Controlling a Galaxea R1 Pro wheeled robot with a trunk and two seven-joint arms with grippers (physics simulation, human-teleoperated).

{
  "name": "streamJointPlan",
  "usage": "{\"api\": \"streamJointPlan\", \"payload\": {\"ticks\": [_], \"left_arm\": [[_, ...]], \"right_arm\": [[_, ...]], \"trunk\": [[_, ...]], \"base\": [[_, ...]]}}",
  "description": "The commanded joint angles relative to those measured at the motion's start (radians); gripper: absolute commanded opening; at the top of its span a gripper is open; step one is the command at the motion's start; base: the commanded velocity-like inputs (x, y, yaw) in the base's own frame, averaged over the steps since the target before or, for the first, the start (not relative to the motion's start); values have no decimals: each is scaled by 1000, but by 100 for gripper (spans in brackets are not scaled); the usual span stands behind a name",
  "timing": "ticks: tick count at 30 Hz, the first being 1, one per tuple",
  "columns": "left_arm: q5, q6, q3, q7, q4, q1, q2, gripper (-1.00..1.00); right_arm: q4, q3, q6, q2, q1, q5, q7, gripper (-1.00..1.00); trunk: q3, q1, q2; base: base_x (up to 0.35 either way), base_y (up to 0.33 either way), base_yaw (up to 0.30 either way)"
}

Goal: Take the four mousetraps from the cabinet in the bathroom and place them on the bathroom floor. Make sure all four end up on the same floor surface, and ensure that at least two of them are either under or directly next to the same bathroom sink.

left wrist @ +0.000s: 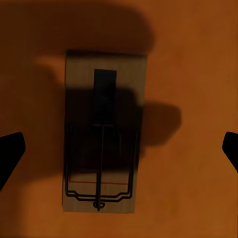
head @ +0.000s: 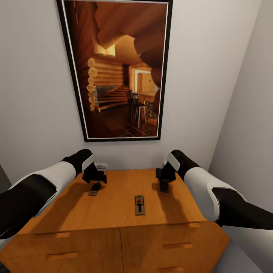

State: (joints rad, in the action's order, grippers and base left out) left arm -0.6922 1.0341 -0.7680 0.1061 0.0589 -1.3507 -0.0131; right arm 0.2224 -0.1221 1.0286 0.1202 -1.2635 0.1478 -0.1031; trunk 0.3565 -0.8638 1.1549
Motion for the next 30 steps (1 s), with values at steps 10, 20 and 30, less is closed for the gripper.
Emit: {"api": "streamJointPlan", "payload": {"ticks": [10, 20, 30], "left_arm": [[3, 2, -8, 10, -9, -1, -1, 100], [3, 1, -8, 10, -17, -1, -1, 100], [3, 1, -8, 10, -22, -1, -1, 100]], "right_arm": [[130, -8, 15, -1, -1, 23, 47, -100], [153, -7, 16, -10, -1, 40, 293, -100], [152, 0, 16, -14, 0, 36, 333, -100]], "trunk": [[33, -39, 71], [64, -77, 141], [89, -108, 197]], "base": [[0, 0, 0], [0, 0, 0], [0, 0, 0]]}}
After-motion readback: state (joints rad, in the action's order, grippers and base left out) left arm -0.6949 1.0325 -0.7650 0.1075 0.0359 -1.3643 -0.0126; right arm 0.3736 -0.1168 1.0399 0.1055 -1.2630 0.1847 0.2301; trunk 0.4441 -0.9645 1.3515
